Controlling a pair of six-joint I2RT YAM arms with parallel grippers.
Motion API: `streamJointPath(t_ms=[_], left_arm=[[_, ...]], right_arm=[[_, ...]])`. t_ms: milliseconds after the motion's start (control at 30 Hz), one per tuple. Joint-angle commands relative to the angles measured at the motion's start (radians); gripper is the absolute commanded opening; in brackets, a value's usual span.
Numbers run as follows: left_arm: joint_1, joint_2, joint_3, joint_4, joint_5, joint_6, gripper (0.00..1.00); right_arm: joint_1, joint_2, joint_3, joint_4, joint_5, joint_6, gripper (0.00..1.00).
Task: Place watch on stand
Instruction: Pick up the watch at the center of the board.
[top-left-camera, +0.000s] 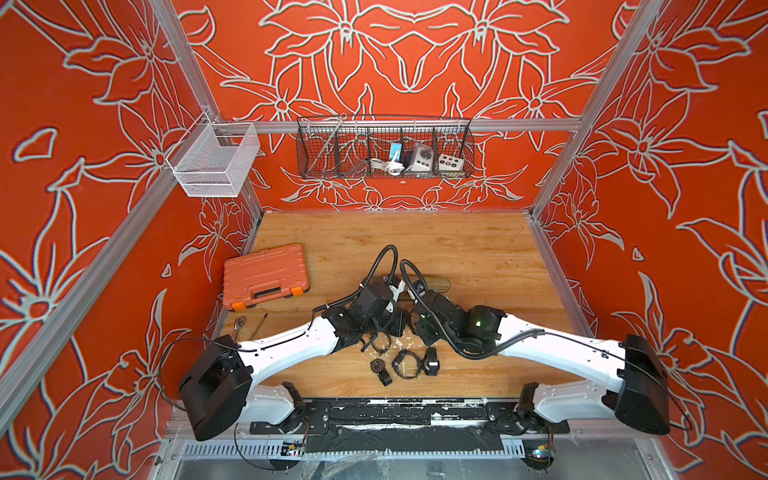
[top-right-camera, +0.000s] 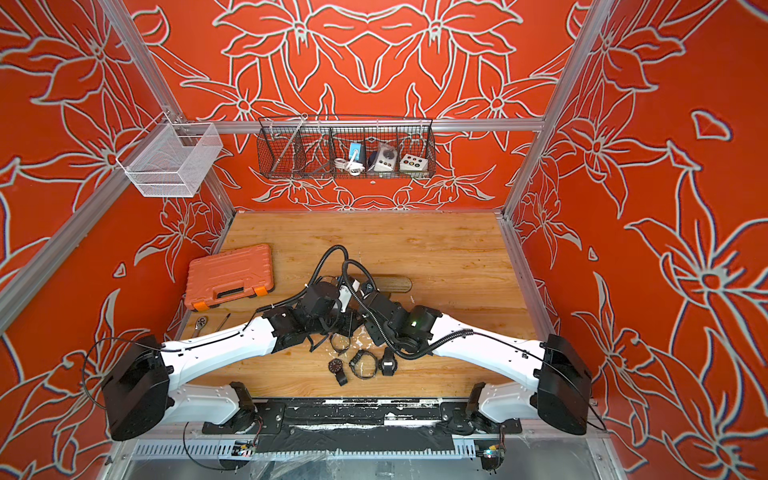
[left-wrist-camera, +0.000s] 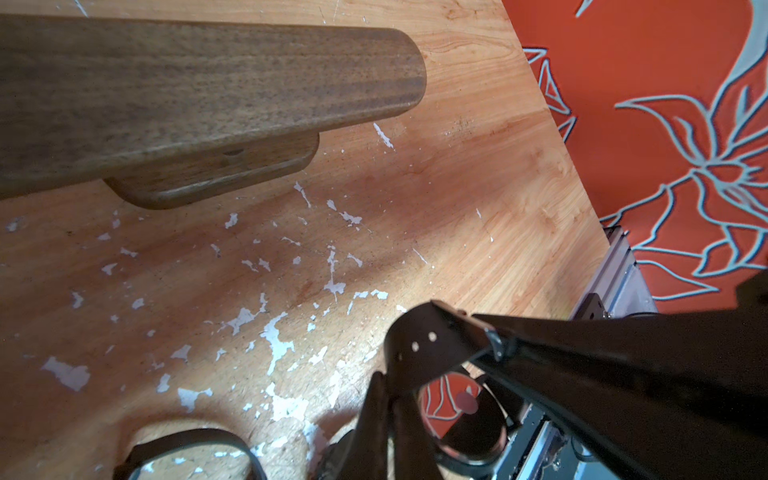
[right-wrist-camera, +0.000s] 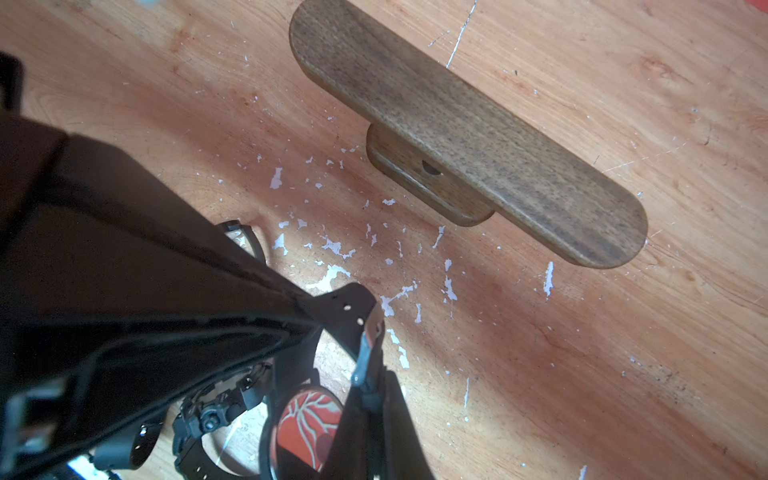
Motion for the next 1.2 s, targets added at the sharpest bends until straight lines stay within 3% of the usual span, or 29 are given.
streamJointPath(t_ms=[0,67,400,467,800,1167], left_arm=[[-0.003,0.003,0.006,-0.009,-0.020,-0.028,0.00],[-0.003,-0.005,0.000,-0.001,-0.026,-0.042,0.00],[-0.001,-0.106,0.004,-0.019,-0.094,-0.115,0.00],[0.003,-0.138,0.023,-0.035,-0.112,-0.116,0.00],[0.077,-0.281,0.114,0.005,-0.052,-0.233,0.00],[0.076,-0.312,0.100,0.102,0.068,-0.376,0.00]], right_arm=[[0.012,-0.031,0.028,-0.003,0.037,0.017,0.09],[0.013,-0.060,0.019,0.010,0.031,0.014,0.13],[0.013,-0.399,-0.201,0.221,0.030,-0.073,0.66],[0.013,-0.465,-0.260,0.272,0.043,-0.094,0.71],[0.013,-0.684,-0.566,0.676,-0.030,-0.254,0.72],[0.015,-0.660,-0.679,1.052,-0.036,-0.336,0.58]])
